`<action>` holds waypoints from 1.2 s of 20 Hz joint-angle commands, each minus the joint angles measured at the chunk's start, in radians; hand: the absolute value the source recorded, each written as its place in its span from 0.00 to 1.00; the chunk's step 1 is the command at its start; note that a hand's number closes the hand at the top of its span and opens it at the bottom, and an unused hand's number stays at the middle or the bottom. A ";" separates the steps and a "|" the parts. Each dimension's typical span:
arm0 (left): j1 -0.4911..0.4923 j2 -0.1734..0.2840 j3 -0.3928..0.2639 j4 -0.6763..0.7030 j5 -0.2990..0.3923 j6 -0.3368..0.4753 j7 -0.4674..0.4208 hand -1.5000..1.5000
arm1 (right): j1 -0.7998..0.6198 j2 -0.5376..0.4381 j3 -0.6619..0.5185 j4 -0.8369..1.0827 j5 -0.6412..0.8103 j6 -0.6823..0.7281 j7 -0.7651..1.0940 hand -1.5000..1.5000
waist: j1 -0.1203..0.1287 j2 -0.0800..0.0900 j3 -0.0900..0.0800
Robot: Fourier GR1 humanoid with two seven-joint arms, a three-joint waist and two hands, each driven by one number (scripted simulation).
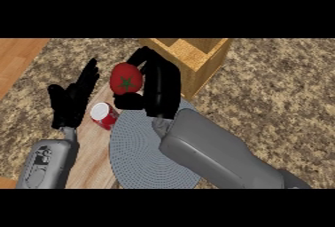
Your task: Pick the tomato from the placemat and place it in the basket
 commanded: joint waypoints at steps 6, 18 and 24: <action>-0.011 0.012 0.006 0.007 -0.001 -0.006 -0.001 0.50 | -0.355 0.004 -0.091 0.265 0.022 -0.083 0.250 1.00 | -0.007 0.001 -0.002; -0.056 0.004 0.015 0.039 -0.010 0.013 -0.004 0.50 | -0.588 0.004 -0.068 0.604 -0.057 -0.026 0.313 1.00 | -0.010 0.025 -0.002; -0.064 -0.015 0.001 0.045 -0.019 0.021 -0.015 0.50 | -0.603 0.004 -0.079 0.718 -0.129 -0.011 0.285 1.00 | -0.007 0.034 -0.001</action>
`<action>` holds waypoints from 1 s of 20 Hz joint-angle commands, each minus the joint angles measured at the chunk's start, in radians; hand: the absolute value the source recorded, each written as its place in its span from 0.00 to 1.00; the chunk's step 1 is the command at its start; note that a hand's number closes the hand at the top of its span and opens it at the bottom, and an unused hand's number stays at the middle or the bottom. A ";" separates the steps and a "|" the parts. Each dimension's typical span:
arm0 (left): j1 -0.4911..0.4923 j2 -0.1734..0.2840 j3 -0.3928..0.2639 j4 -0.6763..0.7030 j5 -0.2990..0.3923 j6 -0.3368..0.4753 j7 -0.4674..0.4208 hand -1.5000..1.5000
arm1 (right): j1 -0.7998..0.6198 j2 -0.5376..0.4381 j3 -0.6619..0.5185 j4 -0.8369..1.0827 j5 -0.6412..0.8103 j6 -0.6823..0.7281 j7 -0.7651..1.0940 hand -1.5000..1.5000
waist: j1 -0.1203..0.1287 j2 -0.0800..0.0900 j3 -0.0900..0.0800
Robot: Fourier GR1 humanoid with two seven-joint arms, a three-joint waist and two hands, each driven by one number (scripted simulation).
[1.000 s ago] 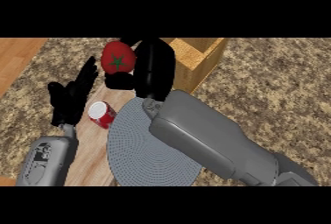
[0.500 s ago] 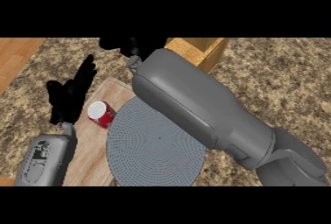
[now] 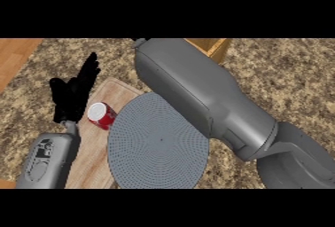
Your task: Pick the tomato from the placemat and place it in the basket
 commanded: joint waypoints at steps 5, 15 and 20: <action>-0.007 0.014 0.015 0.019 0.003 -0.005 -0.002 0.50 | -0.022 0.002 0.010 0.119 -0.089 0.018 0.072 1.00 | -0.007 0.001 0.002; 0.024 0.009 0.030 0.008 0.012 0.002 -0.037 0.50 | 0.049 0.002 -0.032 0.135 -0.198 -0.090 -0.109 1.00 | -0.038 0.005 0.005; 0.015 0.031 0.040 -0.004 0.015 -0.004 -0.005 0.50 | 0.018 0.002 0.191 0.288 -0.031 0.214 -0.166 1.00 | -0.050 -0.008 -0.003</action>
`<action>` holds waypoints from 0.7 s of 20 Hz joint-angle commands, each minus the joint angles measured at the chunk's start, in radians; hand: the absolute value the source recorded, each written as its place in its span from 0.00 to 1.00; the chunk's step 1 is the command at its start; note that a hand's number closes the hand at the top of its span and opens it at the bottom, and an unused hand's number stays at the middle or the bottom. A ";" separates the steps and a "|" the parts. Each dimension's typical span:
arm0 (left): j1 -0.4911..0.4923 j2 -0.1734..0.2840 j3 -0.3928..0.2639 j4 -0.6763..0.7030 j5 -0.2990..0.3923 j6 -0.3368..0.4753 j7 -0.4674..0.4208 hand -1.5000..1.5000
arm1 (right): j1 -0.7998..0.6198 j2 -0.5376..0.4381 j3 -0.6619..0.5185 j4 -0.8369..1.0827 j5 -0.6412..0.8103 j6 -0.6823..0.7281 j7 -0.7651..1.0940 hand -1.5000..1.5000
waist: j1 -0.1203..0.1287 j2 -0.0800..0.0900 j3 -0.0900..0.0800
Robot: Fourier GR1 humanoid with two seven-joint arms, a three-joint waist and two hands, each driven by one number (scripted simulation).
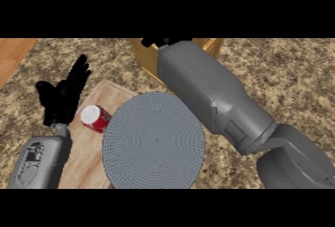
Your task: Pick the tomato from the placemat and place it in the basket
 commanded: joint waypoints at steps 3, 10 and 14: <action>0.010 0.002 0.011 0.010 0.008 -0.002 -0.008 0.50 | -0.060 0.000 0.184 0.121 0.143 0.256 -0.072 1.00 | -0.013 0.000 0.000; 0.007 -0.002 0.005 -0.032 0.005 0.008 0.034 0.50 | -0.130 0.000 0.209 0.167 0.160 0.374 -0.085 1.00 | -0.002 0.002 0.003; 0.010 -0.005 0.001 -0.017 -0.009 0.016 0.016 0.50 | -0.094 0.000 0.218 0.146 0.162 0.372 -0.059 1.00 | -0.005 0.005 0.002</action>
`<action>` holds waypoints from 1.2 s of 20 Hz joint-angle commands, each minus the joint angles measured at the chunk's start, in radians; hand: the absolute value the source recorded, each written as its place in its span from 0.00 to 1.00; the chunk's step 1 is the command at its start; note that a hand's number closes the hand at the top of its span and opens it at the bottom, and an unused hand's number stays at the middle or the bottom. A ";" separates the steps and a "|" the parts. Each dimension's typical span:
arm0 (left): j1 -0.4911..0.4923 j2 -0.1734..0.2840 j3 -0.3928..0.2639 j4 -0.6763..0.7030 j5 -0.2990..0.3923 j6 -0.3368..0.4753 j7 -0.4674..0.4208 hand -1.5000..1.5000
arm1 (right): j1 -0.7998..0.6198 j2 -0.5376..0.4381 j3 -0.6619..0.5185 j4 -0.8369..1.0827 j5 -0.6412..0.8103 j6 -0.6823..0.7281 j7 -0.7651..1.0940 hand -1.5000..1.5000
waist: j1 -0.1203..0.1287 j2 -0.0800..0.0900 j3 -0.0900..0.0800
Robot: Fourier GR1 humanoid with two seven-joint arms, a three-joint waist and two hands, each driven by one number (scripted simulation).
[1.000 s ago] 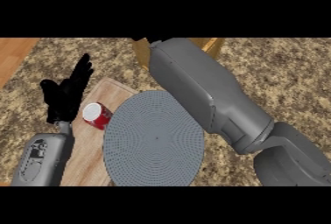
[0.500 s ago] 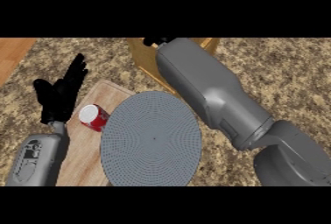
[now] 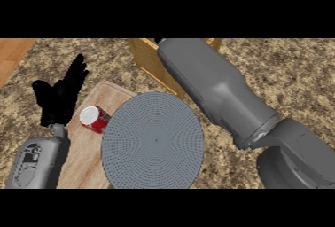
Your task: Pick the tomato from the placemat and place it in the basket
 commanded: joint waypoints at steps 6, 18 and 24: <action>0.038 -0.004 0.001 0.005 0.006 -0.011 -0.037 0.50 | 0.002 0.000 -0.044 0.043 -0.056 0.213 0.008 1.00 | 0.001 0.005 0.000; -0.002 -0.009 -0.009 -0.016 -0.005 0.001 0.016 0.50 | 0.054 0.000 -0.060 0.042 -0.069 0.207 -0.029 1.00 | 0.001 0.009 0.001; 0.015 -0.020 -0.015 -0.027 -0.004 0.006 0.025 0.50 | 0.061 0.000 -0.056 0.077 -0.056 0.239 -0.047 1.00 | -0.008 0.005 0.002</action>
